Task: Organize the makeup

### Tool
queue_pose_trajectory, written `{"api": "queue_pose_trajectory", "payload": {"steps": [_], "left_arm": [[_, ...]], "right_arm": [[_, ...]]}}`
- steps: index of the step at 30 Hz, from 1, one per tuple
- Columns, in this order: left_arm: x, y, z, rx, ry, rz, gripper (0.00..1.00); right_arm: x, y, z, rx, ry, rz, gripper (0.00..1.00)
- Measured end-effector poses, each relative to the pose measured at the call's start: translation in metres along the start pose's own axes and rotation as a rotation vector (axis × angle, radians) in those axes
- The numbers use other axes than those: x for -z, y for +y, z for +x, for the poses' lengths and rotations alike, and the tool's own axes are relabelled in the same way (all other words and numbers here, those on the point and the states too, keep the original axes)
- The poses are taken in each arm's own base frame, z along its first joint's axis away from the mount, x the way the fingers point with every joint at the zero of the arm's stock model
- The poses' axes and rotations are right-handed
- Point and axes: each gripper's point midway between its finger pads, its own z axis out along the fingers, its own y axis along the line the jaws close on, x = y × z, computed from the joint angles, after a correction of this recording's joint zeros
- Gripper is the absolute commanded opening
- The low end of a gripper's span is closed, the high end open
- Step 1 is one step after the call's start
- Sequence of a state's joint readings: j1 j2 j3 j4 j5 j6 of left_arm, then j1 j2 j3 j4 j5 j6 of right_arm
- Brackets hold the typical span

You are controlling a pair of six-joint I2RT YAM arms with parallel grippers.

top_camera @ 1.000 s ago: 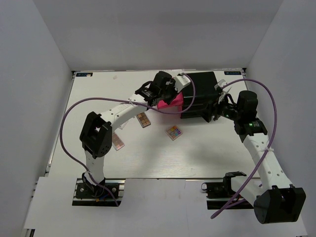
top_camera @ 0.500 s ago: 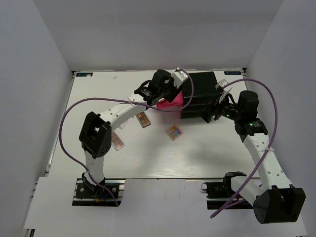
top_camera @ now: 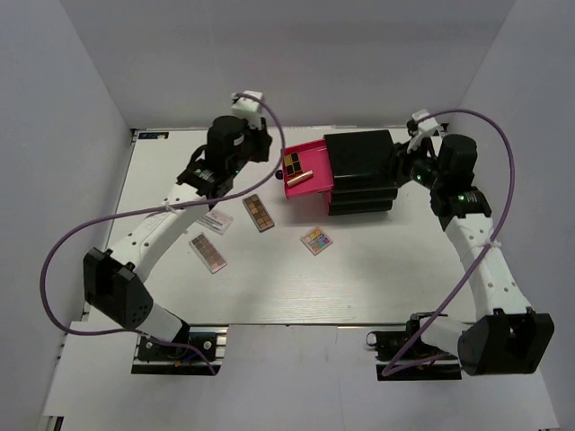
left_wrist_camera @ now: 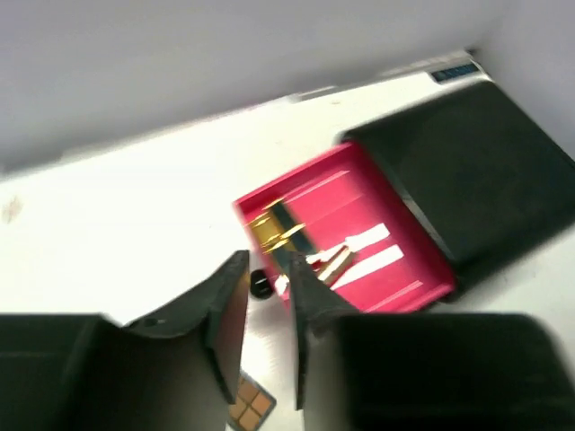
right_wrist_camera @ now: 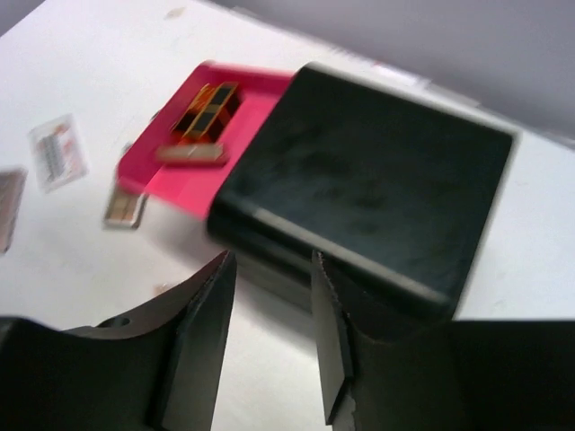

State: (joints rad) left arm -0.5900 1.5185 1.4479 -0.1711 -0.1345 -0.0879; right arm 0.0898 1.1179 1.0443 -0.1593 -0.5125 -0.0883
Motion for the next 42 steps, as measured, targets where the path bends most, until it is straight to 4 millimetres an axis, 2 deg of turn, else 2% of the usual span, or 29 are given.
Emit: {"api": "queue_pose_trajectory", "payload": {"steps": [2, 3, 5, 6, 9, 13, 16, 18, 23, 28, 38, 42], "left_arm": [[0.002, 0.027, 0.012, 0.078, 0.023, -0.053, 0.51], [0.001, 0.042, 0.024, 0.118, 0.047, -0.08, 0.68], [-0.003, 0.066, 0.052, 0.206, 0.11, -0.111, 0.82], [-0.006, 0.078, 0.069, 0.263, 0.147, -0.125, 0.86], [-0.013, 0.1, 0.112, 0.412, 0.236, -0.136, 0.91], [-0.019, 0.107, 0.153, 0.604, 0.309, -0.086, 0.95], [-0.029, 0.099, 0.16, 0.704, 0.314, -0.007, 0.97], [-0.036, 0.091, 0.158, 0.755, 0.304, 0.058, 0.98], [-0.052, 0.073, 0.166, 0.853, 0.321, 0.189, 0.98], [-0.059, 0.063, 0.182, 0.929, 0.364, 0.249, 0.97], [-0.061, 0.052, 0.165, 0.976, 0.329, 0.351, 0.95], [-0.067, 0.048, 0.174, 0.995, 0.342, 0.362, 0.92]], "right_arm": [[-0.009, -0.019, -0.017, -0.015, -0.007, 0.056, 0.57], [-0.014, -0.029, -0.024, -0.024, -0.01, 0.084, 0.7], [-0.024, -0.048, -0.03, -0.043, -0.002, 0.131, 0.78], [-0.029, -0.058, -0.029, -0.054, 0.008, 0.157, 0.78], [-0.041, -0.081, -0.018, -0.093, 0.053, 0.207, 0.79], [-0.051, -0.107, 0.001, -0.15, 0.116, 0.242, 0.79], [-0.053, -0.127, 0.011, -0.189, 0.141, 0.269, 0.8], [-0.053, -0.138, 0.016, -0.217, 0.149, 0.281, 0.8], [-0.058, -0.155, 0.025, -0.286, 0.162, 0.247, 0.79], [-0.063, -0.158, 0.037, -0.349, 0.177, 0.171, 0.75], [-0.07, -0.154, 0.045, -0.427, 0.183, 0.06, 0.72], [-0.071, -0.155, 0.047, -0.438, 0.187, 0.049, 0.71]]}}
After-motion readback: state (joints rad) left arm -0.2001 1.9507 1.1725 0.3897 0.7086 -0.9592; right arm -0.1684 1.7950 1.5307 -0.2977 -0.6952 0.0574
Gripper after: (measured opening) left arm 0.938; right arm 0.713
